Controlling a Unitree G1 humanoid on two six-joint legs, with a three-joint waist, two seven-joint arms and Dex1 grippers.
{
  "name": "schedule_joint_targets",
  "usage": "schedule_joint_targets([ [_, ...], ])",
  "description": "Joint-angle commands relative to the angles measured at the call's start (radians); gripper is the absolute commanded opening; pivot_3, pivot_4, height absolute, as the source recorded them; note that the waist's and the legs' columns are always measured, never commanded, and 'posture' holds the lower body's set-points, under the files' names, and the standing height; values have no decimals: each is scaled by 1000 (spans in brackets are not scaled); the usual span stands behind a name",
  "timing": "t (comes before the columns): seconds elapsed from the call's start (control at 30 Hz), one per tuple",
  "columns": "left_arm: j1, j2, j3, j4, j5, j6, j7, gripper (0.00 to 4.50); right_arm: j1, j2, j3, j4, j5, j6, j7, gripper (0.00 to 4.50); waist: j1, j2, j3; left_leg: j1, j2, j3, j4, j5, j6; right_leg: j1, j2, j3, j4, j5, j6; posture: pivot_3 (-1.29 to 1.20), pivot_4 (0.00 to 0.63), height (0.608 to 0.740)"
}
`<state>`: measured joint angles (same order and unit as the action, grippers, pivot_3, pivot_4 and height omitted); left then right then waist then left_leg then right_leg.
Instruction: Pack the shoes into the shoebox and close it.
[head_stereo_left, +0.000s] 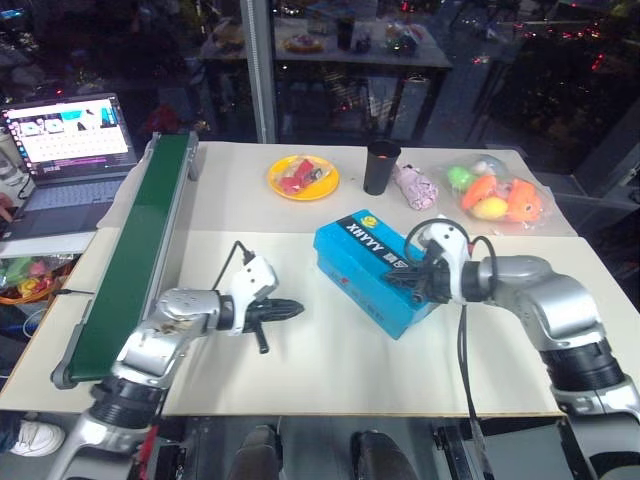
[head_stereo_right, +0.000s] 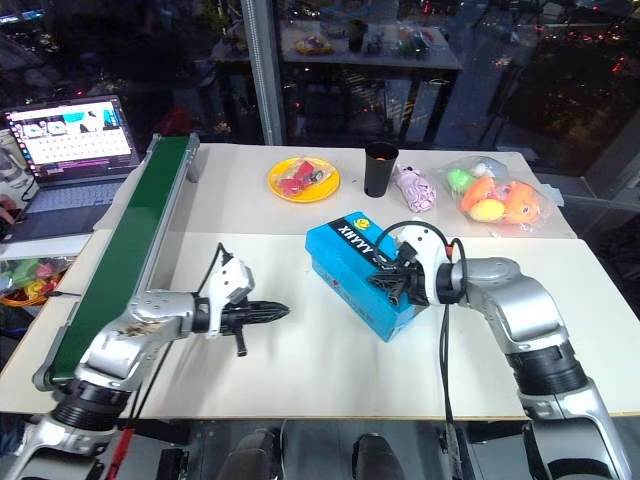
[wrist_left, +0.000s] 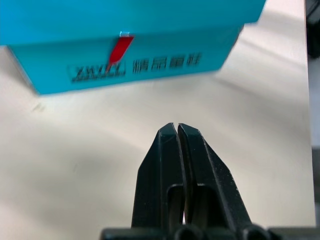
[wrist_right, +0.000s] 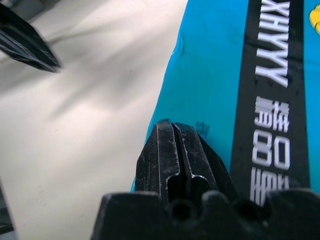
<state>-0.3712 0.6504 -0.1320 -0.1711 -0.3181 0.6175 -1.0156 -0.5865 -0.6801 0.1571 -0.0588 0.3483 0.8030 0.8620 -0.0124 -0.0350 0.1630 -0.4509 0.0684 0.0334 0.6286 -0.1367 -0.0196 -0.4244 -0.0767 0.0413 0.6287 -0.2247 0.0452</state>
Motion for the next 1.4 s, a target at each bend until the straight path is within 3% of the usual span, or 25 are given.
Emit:
schedule_joint_targets([
  [0.03,-27,32,41,-41,-33,12,-13,88,-16,26,65,93,-92,-70,-28,0,0,0,0,0,0,0,0,0,0,0,0,0,0,0,0,0,150,736],
  [0.27,-82,44,56,-32,-57,24,-11,88,-5,42,106,134,-153,-128,-15,0,-1,-1,0,4,0,0,0,1,1,3,1,0,1,0,0,0,150,736],
  [0.5,-138,43,60,26,-60,-2,-33,88,-12,24,-80,-62,-12,-99,12,0,0,0,0,3,0,0,-1,1,2,1,1,0,1,0,0,0,150,736],
  [0.63,-155,47,65,38,-69,3,-47,0,12,-15,-202,-198,74,-2,-9,1040,1,1,2,-3,0,0,-1,4,7,-4,1,0,1,1,3,0,150,736],
  [0.73,-154,42,74,38,-89,9,-53,721,82,-49,-278,-274,105,36,-37,2178,7,1,2,-4,0,0,-2,4,7,-3,1,0,1,1,2,0,150,736],
  [0.97,-128,25,122,43,-112,-4,-16,3256,301,-75,-509,-423,184,97,-103,4477,13,1,2,-4,0,0,-1,4,7,-3,1,0,1,-1,0,0,150,736],
  [1.07,-81,-4,147,49,-101,-27,39,4427,389,-72,-590,-446,196,86,-126,4500,13,1,2,-4,0,0,0,4,7,-3,1,0,1,-1,1,0,150,736],
  [1.2,-4,-69,173,28,-84,-87,133,4427,502,-31,-649,-440,154,15,-193,4500,11,1,2,0,0,0,0,4,7,1,0,0,0,-1,1,0,150,736],
  [1.4,177,-141,96,45,76,-294,258,4427,697,156,-648,-326,55,-202,-302,4500,11,1,2,2,0,0,-2,0,0,2,0,0,-1,0,0,0,150,736],
])
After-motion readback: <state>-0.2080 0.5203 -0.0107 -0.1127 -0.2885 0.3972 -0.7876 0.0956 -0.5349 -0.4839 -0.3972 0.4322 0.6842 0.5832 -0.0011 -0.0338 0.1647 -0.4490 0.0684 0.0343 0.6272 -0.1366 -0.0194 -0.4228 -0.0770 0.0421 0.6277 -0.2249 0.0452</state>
